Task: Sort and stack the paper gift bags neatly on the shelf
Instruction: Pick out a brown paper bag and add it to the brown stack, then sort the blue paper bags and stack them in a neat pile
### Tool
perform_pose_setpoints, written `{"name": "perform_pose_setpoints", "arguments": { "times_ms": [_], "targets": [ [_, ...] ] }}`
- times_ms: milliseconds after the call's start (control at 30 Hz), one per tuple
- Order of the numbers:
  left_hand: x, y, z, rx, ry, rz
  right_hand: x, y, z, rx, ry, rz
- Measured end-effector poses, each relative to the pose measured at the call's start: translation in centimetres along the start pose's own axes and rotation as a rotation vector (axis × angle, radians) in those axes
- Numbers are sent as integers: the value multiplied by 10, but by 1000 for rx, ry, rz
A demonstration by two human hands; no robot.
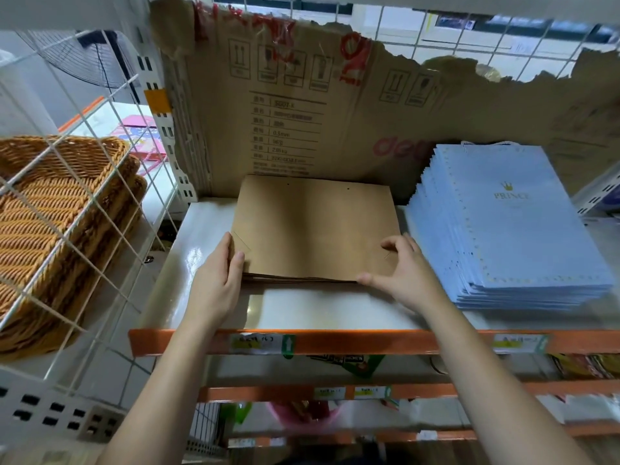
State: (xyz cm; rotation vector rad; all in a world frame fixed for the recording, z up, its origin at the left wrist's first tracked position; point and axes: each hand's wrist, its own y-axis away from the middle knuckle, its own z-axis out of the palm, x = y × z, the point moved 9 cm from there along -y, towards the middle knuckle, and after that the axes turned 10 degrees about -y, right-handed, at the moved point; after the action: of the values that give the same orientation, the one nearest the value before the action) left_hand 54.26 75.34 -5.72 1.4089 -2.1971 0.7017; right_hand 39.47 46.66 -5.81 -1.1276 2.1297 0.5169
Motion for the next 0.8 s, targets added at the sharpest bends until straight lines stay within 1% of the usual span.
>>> {"name": "perform_pose_setpoints", "arguments": {
  "times_ms": [67, 100, 167, 233, 400, 500, 600, 700, 800],
  "targets": [
    [0, -2, 2, -8, -8, 5, 0, 4, 2, -70, 6, 20],
    [0, -3, 3, -17, -13, 8, -1, 5, 1, -72, 14, 15],
    [2, -4, 6, -35, -34, 20, -4, 3, -8, -24, -3, -1],
    [7, -5, 7, -32, -82, 71, -7, -1, -15, 0, -21, 2],
    [14, -6, 8, -2, -210, 104, -6, -4, -13, -23, 24, 18],
    [14, -7, 12, 8, -257, 80, -5, -4, -10, -63, 54, 15],
    [25, -6, 11, 82, -376, 106, -8, 1, -15, -85, 93, 9],
    [60, -1, 7, 166, -377, 192, -24, 16, -39, 7, 43, -112],
    [108, 5, 8, 212, -339, 295, -41, 39, -84, 218, -20, -323]
  ]
}}
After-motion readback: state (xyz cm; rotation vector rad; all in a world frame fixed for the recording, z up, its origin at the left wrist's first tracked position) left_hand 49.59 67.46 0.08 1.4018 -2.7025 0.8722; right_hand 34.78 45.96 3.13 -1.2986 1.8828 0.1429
